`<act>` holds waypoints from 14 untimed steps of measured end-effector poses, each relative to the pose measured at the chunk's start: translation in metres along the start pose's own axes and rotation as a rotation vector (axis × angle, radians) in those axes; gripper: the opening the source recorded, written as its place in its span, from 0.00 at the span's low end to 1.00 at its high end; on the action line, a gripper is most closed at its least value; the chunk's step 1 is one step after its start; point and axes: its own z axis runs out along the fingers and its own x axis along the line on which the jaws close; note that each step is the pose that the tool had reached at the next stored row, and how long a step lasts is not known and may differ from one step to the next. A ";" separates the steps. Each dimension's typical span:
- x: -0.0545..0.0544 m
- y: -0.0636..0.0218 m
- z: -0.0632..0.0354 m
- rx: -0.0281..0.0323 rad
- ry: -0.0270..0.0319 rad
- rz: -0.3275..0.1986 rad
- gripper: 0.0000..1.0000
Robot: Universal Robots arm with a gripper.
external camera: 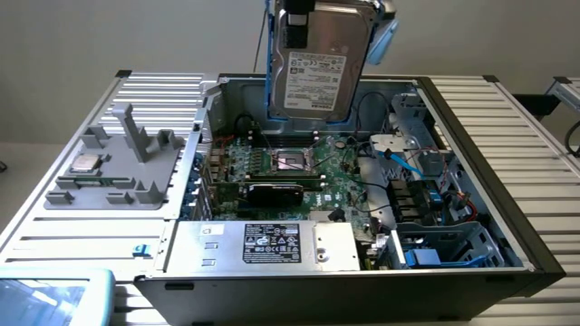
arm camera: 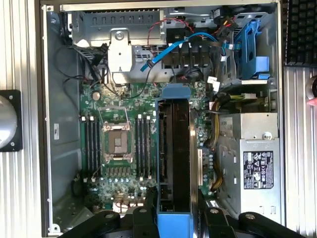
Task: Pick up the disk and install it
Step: 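Pick up the disk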
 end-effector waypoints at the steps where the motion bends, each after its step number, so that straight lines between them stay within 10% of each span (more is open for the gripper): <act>1: -0.003 0.0033 0.0000 0.0010 0.0000 0.000 0.37; 14: -0.035 0.0421 0.0001 0.0122 -0.0005 0.000 0.37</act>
